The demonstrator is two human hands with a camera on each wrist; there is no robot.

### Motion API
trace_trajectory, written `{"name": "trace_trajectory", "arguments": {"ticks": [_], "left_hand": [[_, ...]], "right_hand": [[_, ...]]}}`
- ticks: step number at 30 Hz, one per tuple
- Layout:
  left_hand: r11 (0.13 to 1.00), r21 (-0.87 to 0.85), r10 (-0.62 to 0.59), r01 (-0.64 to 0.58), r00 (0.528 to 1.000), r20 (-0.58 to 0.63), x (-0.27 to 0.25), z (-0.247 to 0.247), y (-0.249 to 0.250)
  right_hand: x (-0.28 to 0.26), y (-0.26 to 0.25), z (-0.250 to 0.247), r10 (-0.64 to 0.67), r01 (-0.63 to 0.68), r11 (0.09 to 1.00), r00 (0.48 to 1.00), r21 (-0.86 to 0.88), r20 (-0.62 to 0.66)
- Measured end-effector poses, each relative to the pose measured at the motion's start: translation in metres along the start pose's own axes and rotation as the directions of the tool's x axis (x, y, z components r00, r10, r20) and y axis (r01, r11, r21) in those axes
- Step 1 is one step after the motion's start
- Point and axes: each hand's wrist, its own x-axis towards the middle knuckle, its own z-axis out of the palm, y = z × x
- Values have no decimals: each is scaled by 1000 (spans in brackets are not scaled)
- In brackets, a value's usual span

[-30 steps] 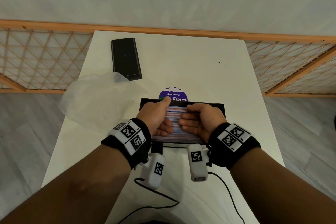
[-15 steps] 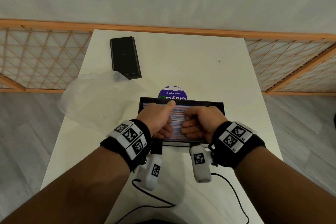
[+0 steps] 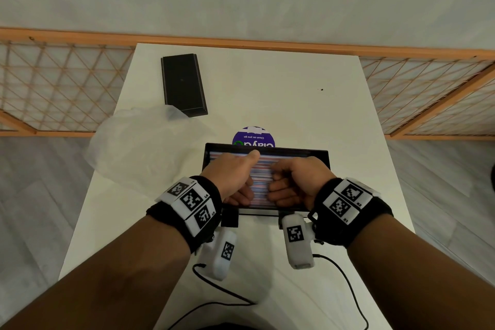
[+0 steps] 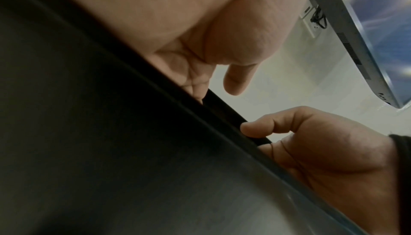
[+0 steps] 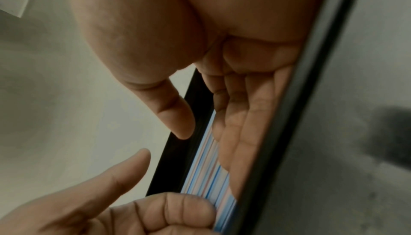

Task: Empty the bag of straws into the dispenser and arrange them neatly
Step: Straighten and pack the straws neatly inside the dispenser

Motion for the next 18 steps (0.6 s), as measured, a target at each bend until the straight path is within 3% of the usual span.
{"name": "trace_trajectory", "arguments": {"ticks": [6, 14, 18], "left_hand": [[1000, -29, -5, 5, 1000, -8, -3, 0, 1], [999, 18, 27, -27, 1000, -12, -6, 0, 0], [997, 17, 73, -73, 997, -34, -13, -6, 5]], "right_hand": [[1, -1, 0, -65, 68, 989, 998, 129, -25], [3, 0, 3, -61, 49, 917, 998, 395, 17], [2, -1, 4, -79, 67, 902, 997, 427, 11]]}}
